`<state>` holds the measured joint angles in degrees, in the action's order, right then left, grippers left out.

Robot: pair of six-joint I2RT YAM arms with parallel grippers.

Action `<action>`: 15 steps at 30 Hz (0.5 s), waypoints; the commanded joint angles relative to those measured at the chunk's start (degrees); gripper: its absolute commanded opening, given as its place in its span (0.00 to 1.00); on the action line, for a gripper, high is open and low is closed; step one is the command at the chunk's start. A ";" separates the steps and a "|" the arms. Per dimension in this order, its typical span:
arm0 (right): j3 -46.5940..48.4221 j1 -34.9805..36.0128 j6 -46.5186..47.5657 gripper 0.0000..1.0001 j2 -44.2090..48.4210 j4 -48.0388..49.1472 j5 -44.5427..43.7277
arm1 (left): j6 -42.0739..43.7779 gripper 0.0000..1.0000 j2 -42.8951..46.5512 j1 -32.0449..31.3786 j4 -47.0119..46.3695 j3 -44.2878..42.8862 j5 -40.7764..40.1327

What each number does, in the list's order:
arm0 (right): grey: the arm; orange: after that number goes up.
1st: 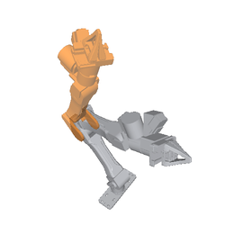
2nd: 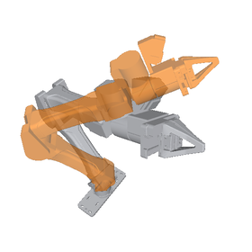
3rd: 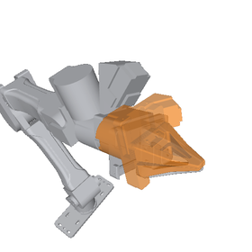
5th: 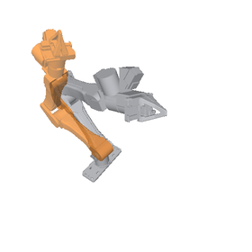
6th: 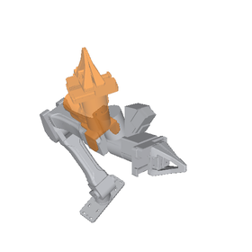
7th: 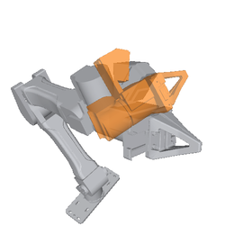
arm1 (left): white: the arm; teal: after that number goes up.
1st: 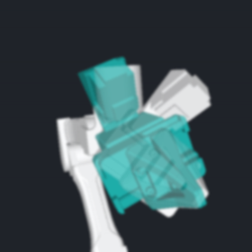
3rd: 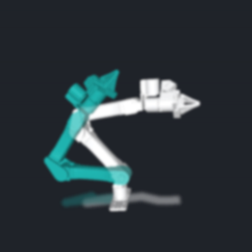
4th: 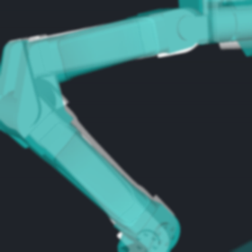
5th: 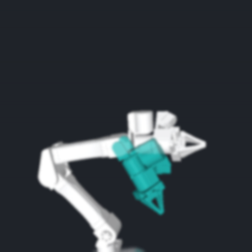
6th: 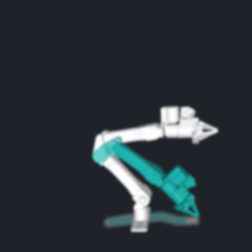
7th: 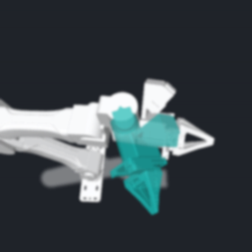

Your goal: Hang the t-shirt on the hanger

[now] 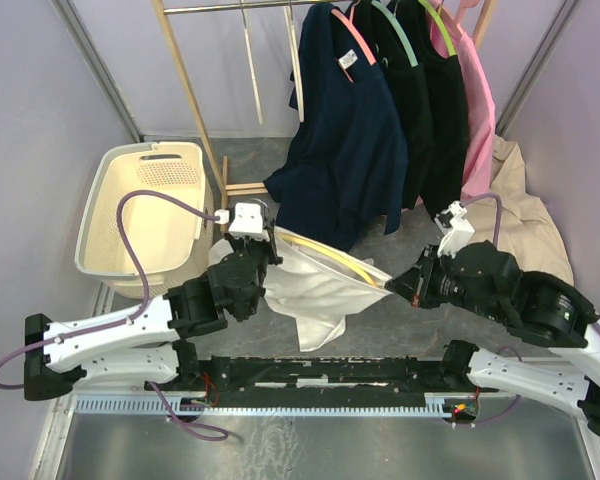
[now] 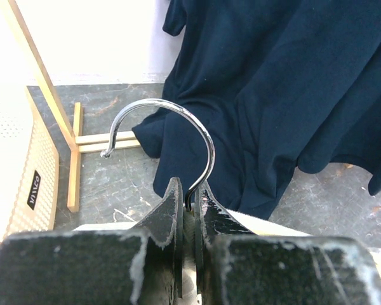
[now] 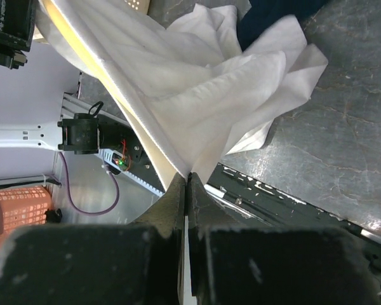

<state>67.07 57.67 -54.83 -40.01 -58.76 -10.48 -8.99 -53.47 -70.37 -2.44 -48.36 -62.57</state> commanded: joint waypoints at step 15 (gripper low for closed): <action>26.33 0.23 9.92 0.01 -9.21 -18.60 -8.19 | 18.52 0.03 -11.17 1.64 4.62 -20.16 -13.88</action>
<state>87.05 57.67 -48.77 -48.45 -68.58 -14.72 1.54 -63.94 -70.37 -0.49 -63.81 -65.58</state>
